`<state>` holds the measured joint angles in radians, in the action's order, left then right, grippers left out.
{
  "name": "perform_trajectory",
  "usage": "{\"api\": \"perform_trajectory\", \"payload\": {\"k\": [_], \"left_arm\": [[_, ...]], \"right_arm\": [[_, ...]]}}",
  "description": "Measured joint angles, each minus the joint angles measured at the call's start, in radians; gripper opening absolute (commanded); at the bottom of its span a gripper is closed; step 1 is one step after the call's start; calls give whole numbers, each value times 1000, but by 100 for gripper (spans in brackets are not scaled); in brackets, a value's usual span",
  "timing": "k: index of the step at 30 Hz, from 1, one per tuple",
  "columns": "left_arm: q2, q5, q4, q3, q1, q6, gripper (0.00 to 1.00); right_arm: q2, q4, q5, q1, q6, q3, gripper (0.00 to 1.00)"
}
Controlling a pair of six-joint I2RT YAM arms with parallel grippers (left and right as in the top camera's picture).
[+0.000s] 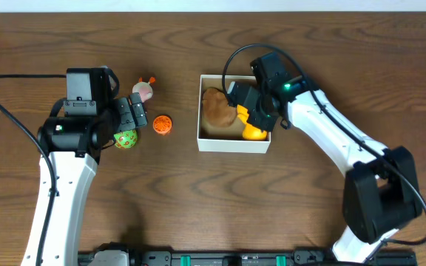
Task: Pack container
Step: 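Carry the yellow toy into the box and open the right gripper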
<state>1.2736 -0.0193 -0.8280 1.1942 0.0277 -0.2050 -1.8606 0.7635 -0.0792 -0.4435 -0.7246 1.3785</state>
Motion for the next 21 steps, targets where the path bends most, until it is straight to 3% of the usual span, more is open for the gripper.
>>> {"api": "perform_trajectory", "payload": {"k": [5, 12, 21], "left_arm": [[0, 0, 0, 0, 0, 0, 98], [0, 0, 0, 0, 0, 0, 98], [0, 0, 0, 0, 0, 0, 98]], "right_arm": [[-14, -4, 30, 0, 48, 0, 33], [-14, -20, 147, 0, 219, 1, 59], [21, -21, 220, 0, 282, 3, 63]]}}
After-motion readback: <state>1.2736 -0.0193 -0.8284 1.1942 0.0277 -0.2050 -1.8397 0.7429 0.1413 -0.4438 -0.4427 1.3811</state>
